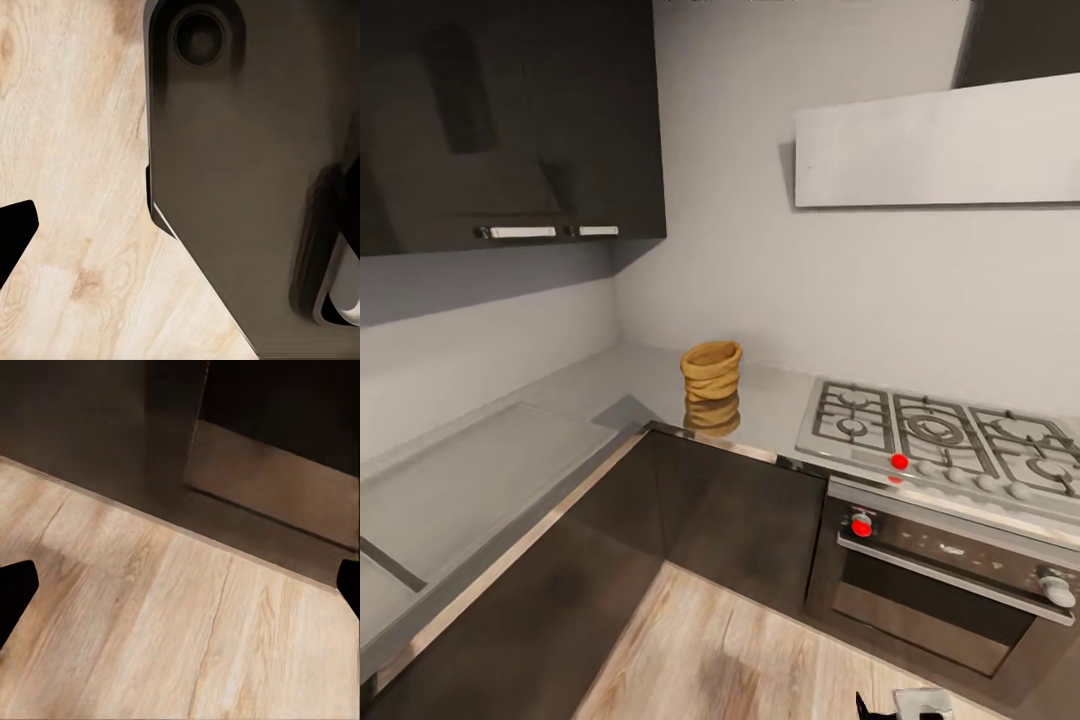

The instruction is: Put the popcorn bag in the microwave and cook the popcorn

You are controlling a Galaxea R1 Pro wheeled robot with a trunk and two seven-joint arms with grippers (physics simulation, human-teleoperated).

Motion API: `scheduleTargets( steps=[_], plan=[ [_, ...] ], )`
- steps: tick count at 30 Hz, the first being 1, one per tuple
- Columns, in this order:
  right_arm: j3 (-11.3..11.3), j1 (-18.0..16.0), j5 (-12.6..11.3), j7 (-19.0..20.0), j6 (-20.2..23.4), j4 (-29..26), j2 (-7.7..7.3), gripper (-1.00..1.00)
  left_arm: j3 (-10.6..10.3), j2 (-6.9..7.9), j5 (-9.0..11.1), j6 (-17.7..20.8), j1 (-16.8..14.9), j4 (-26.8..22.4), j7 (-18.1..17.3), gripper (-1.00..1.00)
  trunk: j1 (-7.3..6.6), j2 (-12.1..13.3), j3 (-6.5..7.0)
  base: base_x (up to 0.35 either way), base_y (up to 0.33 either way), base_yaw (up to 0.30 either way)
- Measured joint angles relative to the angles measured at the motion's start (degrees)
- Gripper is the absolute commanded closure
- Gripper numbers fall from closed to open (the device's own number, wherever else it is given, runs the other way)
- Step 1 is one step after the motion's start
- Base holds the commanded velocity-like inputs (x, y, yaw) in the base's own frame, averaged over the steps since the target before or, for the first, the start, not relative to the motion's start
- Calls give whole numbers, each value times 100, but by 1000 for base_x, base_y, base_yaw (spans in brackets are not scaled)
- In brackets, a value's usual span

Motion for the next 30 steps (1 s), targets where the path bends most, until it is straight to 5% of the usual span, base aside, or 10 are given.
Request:
scheduleTargets(
  steps=[6,15,21,25,30],
  plan=[
    [237,1,0,-3,30,-2015,9,-100,5,-29,0,6,1,0,5,-100,-132,241,108,0,0,0],
    [431,1,-9,-16,128,-3538,15,-100,7,-35,0,9,0,0,5,-100,-330,602,269,0,0,0],
    [441,-83,-17,-78,747,-4284,38,-100,13,-40,0,14,0,0,12,-100,-462,843,377,0,0,0],
    [441,-565,-18,-261,1051,-4346,54,-100,19,-38,0,14,0,1,16,-100,-549,1004,450,0,0,0],
    [440,-1608,-16,-311,2401,-4347,57,-100,22,-36,0,14,0,2,17,-100,-659,1206,541,0,0,0]
  ],
)
